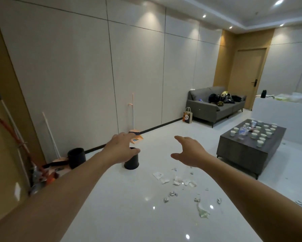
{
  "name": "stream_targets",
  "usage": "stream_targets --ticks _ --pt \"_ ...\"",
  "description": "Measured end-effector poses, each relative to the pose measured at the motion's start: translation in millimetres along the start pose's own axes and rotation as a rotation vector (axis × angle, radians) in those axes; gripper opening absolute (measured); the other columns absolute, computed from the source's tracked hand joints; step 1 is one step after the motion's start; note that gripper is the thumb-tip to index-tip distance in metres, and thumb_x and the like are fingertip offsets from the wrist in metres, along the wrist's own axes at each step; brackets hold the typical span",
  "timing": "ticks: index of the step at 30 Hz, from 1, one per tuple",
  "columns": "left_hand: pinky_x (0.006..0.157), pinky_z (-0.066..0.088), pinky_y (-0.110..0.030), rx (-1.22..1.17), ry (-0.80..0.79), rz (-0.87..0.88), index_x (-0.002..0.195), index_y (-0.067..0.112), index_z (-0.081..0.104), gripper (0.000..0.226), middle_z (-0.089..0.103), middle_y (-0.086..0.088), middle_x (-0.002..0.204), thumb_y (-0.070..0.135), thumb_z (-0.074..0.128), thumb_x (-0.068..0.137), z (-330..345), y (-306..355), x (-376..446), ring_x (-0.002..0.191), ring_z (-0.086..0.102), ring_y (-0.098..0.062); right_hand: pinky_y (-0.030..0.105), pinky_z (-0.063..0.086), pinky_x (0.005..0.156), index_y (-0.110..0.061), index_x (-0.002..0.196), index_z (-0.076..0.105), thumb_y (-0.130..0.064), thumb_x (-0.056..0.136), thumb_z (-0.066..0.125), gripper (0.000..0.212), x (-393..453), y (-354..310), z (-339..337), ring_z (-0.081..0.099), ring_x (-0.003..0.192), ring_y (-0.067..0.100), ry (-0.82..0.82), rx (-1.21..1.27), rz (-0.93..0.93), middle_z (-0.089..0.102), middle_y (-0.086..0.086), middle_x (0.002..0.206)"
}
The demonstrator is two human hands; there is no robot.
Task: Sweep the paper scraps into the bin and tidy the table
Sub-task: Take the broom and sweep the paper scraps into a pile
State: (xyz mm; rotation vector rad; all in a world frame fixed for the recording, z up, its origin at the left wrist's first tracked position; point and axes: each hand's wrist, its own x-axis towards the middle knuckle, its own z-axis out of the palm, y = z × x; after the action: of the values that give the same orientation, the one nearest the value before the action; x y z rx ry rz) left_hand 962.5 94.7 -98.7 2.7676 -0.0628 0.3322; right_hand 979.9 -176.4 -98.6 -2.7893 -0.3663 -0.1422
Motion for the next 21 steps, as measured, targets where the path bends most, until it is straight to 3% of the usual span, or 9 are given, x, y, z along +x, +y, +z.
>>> stream_targets --ticks 7,11,16,21 --pt "0.100 0.039 -0.035 -0.020 -0.100 -0.026 0.142 0.030 0.042 0.070 0.045 0.000 0.140 0.051 0.063 0.079 34.5 -49.6 211.1 0.128 0.039 -0.023 0.038 0.039 0.107 -0.023 0.154 0.028 -0.048 0.087 0.069 0.082 215.5 13.7 22.1 0.042 0.135 0.028 -0.051 -0.008 0.057 0.043 0.006 0.152" --pt "0.086 0.039 -0.031 -0.054 -0.046 -0.014 0.131 0.027 0.051 0.058 0.054 -0.003 0.127 0.050 0.062 0.079 36.4 -68.2 320.1 0.116 0.047 -0.024 0.039 0.041 0.105 -0.024 0.153 0.029 -0.048 0.086 0.068 0.081 322.3 25.5 25.2 0.044 0.133 0.027 -0.020 0.011 0.063 0.046 0.006 0.149" --pt "0.097 0.043 -0.036 -0.048 -0.089 0.006 0.134 0.032 0.049 0.060 0.053 0.000 0.129 0.052 0.062 0.079 74.2 -98.0 433.5 0.118 0.047 -0.022 0.037 0.042 0.104 -0.025 0.153 0.030 -0.047 0.086 0.068 0.080 445.2 49.2 59.9 0.044 0.133 0.026 -0.051 0.055 0.077 0.046 0.005 0.149" --pt "0.092 0.047 -0.039 0.021 -0.165 0.026 0.125 0.035 0.053 0.052 0.052 0.006 0.113 0.052 0.058 0.077 131.3 -129.3 560.5 0.108 0.047 -0.018 0.035 0.043 0.101 -0.025 0.153 0.030 -0.047 0.085 0.067 0.081 576.4 81.7 113.8 0.045 0.131 0.025 -0.069 0.094 0.071 0.047 0.006 0.147"
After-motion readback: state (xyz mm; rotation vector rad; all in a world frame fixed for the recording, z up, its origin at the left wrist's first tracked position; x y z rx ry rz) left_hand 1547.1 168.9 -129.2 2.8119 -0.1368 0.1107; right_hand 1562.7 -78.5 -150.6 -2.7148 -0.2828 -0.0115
